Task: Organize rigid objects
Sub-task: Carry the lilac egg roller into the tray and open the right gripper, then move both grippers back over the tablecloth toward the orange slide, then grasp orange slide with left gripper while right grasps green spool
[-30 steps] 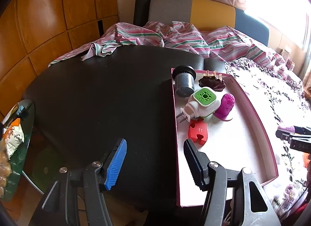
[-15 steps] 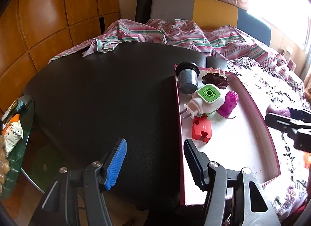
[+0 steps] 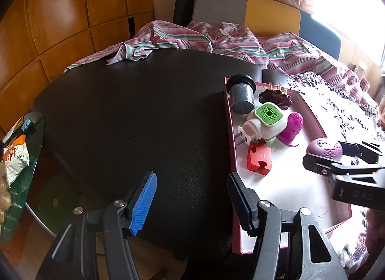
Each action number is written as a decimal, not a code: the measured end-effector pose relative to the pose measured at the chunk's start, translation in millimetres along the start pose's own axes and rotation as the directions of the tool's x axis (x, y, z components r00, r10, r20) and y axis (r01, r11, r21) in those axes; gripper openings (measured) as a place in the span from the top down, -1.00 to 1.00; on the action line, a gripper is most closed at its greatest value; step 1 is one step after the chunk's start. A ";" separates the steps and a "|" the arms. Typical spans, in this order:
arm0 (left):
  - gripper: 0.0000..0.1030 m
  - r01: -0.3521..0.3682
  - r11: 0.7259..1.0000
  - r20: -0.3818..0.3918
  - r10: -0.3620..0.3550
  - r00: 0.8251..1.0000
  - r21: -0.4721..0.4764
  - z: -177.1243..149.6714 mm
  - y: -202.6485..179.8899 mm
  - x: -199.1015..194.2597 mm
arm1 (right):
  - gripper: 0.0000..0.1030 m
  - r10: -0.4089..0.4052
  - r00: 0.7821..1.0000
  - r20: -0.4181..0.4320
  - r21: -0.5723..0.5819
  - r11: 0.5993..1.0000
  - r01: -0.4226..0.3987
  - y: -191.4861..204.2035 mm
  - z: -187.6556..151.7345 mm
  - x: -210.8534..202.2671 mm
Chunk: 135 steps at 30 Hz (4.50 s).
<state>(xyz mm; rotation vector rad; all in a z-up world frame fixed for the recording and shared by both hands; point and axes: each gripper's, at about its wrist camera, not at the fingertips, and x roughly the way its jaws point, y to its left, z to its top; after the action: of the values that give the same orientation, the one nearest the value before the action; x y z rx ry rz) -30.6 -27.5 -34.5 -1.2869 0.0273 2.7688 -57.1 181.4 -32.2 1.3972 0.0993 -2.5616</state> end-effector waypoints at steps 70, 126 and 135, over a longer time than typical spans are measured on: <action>-0.24 0.120 0.960 0.036 -0.134 0.990 0.253 15.1 -107.4 -25.2 | -0.53 -0.412 0.908 -0.079 0.689 0.636 0.348 -319.4 -104.8 -92.0; 0.48 0.609 0.678 -0.353 -0.497 0.793 0.412 -5.7 -387.5 54.7 | -0.50 -0.218 0.967 -0.131 0.869 0.445 0.218 -380.0 -151.8 -96.9; 0.48 0.538 0.726 -0.302 -0.446 0.842 0.428 -12.9 -352.5 54.0 | -0.60 -0.166 0.964 -0.209 0.760 0.593 0.267 -364.4 -145.4 -84.3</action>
<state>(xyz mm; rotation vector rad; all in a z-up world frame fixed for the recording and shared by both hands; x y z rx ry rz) -24.6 326.8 -76.7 -1.1730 0.3389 1.9982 24.4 573.5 -57.9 1.8988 -1.0427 -2.8469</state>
